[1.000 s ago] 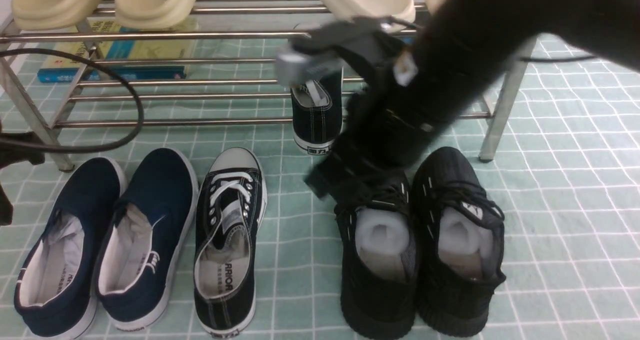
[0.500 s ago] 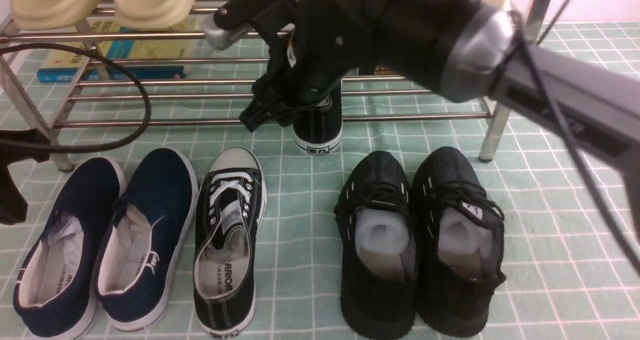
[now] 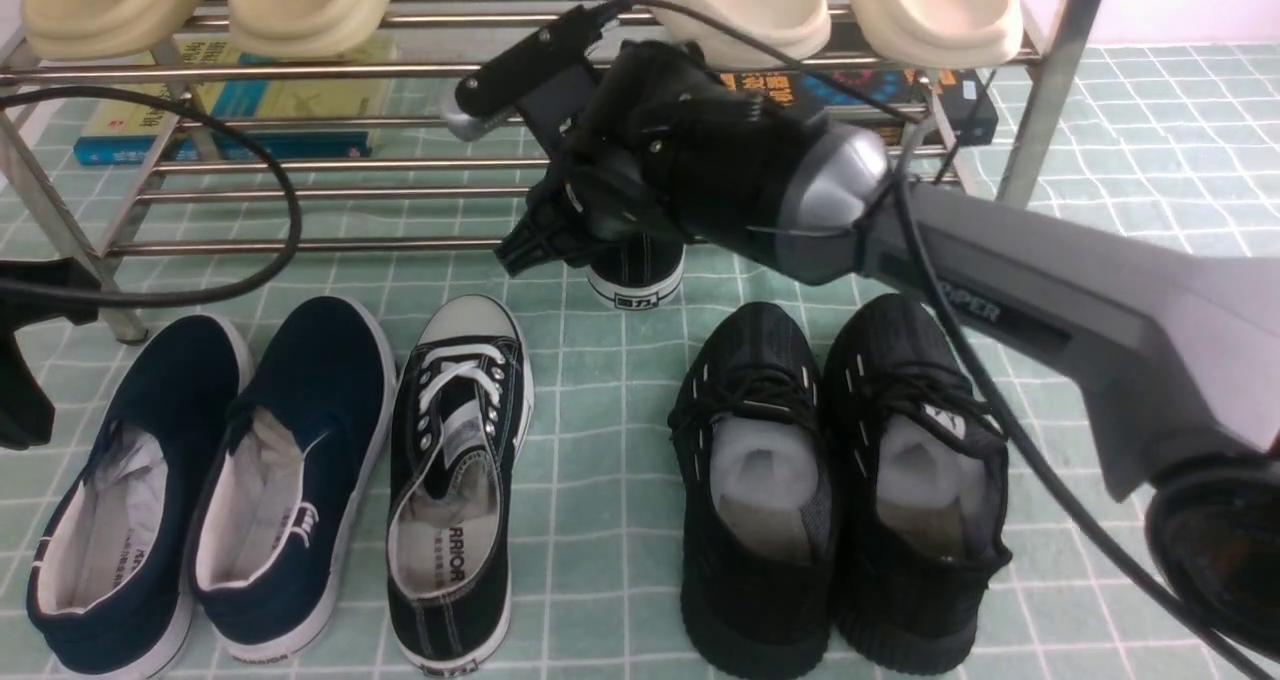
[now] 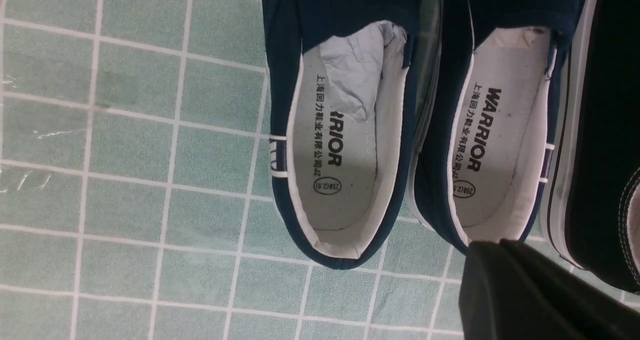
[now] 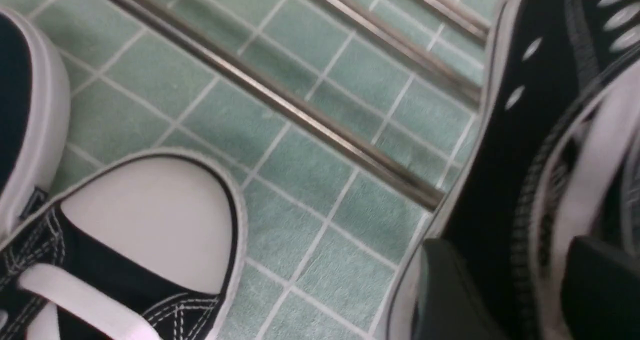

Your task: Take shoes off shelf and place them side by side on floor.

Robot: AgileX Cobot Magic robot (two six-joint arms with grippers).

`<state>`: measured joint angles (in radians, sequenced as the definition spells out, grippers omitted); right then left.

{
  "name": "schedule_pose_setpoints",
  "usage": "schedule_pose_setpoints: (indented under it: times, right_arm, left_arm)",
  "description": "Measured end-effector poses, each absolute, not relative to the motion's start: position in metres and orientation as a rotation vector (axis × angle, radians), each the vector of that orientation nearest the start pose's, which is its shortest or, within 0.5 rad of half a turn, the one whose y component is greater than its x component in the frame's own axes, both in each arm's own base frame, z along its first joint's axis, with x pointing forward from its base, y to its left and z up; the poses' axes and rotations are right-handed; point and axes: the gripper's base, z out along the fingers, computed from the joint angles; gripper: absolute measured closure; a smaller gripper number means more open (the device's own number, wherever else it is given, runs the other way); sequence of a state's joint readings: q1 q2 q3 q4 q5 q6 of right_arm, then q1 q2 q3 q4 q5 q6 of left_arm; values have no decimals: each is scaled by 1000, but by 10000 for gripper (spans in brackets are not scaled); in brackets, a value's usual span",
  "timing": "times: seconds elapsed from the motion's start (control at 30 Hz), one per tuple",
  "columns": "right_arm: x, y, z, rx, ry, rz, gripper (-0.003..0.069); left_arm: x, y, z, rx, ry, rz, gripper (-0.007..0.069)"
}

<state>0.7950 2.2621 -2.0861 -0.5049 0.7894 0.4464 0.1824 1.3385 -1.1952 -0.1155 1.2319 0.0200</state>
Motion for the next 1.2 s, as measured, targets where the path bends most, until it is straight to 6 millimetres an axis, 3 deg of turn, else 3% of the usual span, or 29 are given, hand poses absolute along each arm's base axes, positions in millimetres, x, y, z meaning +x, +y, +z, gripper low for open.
schedule_pose_setpoints:
  times: [0.1,0.2,0.33,0.47,0.63,0.87,1.2]
  right_arm:
    - [385,348,252,-653,2256,7,547]
    - [379,346,258,-636,2296,6,648]
    - [358,337,285,-638,2395,26,653]
    - [313,326,332,-662,2540,129,653]
    - [281,328,360,-670,2580,310,653]
    - [267,352,341,-717,2630,342,650]
    - [283,361,302,-732,2669,196,648]
  left_arm:
    - [247,36,328,-263,2834,-121,599]
    - [247,36,328,-263,2834,-121,596]
    - [247,36,328,-263,2832,-121,593]
    - [248,36,328,-263,2826,-120,592]
    - [248,36,328,-264,2819,-120,589]
    - [250,36,329,-263,2805,-117,584]
    - [250,36,329,-263,2805,-117,576]
